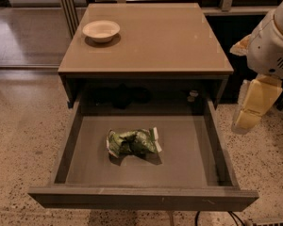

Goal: Pick green jalapeno chip bag from top drawer and place on counter

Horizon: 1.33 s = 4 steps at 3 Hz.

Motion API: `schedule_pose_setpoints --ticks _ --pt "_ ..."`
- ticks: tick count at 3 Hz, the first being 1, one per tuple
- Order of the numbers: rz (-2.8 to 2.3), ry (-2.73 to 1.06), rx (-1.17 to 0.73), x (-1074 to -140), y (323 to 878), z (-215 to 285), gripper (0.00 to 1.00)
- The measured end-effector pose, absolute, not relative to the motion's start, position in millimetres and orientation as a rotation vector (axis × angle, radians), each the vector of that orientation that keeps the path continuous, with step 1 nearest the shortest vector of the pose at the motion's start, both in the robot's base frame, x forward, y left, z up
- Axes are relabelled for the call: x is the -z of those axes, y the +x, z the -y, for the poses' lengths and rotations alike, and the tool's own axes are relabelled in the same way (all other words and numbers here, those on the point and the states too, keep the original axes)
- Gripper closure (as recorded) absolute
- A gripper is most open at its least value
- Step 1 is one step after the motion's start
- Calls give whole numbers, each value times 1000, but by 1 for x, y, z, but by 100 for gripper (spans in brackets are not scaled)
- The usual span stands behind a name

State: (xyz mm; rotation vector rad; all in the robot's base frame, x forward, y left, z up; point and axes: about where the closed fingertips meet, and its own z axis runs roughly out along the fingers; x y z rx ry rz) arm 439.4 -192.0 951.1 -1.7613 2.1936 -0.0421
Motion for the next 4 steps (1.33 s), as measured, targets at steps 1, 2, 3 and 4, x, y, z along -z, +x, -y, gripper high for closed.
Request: schedule_pose_setpoints --ticks 1,2,3,4 --pt "-2184 -1798 -32 -918 438 170 0" --pt "-2196 -1812 -142 -853 440 142 0" --pt "-2196 -1812 -142 -853 440 142 0" --pt "-2175 -1798 -133 -845 452 134 0"
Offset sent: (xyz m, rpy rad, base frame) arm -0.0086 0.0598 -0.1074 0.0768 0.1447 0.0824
